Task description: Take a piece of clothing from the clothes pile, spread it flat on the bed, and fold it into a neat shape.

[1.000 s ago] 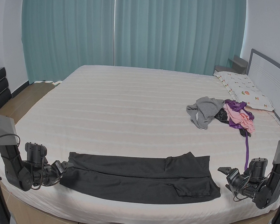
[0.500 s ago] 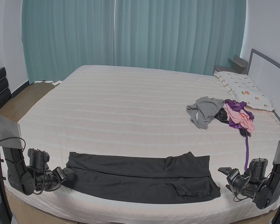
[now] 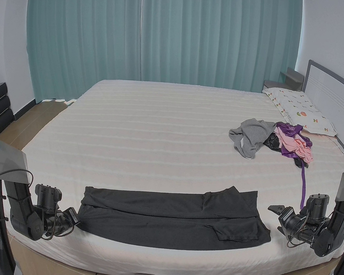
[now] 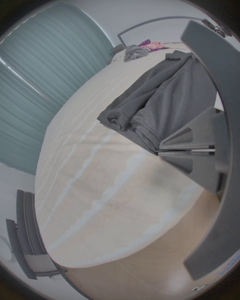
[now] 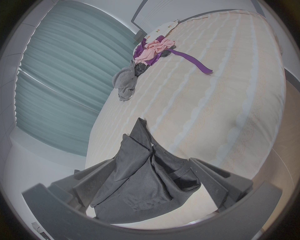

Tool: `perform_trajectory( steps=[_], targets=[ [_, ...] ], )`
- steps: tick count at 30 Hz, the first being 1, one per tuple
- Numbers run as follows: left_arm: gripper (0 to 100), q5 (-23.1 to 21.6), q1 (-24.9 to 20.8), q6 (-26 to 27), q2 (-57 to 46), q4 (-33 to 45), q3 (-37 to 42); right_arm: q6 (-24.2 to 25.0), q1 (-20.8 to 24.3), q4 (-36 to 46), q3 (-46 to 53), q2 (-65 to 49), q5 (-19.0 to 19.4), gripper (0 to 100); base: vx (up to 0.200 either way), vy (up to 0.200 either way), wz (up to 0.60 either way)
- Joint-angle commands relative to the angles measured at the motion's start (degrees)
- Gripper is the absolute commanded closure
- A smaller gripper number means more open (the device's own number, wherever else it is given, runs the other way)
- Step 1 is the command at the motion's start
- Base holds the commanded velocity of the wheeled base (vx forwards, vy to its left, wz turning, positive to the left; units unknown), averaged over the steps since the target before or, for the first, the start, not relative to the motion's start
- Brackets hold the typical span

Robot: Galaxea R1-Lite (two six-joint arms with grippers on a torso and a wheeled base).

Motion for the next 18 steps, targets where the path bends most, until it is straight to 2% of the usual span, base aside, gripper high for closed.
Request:
perform_trajectory(
  steps=[1,6,18],
  targets=[
    [100,2.0,0.1,1.5,-0.3,0.0,1.4,0.0,-0.1,0.0,0.0,0.0,-0.1,0,0.0,0.0,0.0],
    [100,3.2,0.0,3.7,-0.5,0.2,2.0,-0.1,-0.1,0.0,0.0,-0.1,-0.2,0,0.0,0.0,0.0],
    [100,4.3,0.1,4.9,-0.5,0.3,2.7,-0.2,-0.3,0.0,0.0,-0.1,-0.2,0,0.0,0.0,0.0]
  ],
)
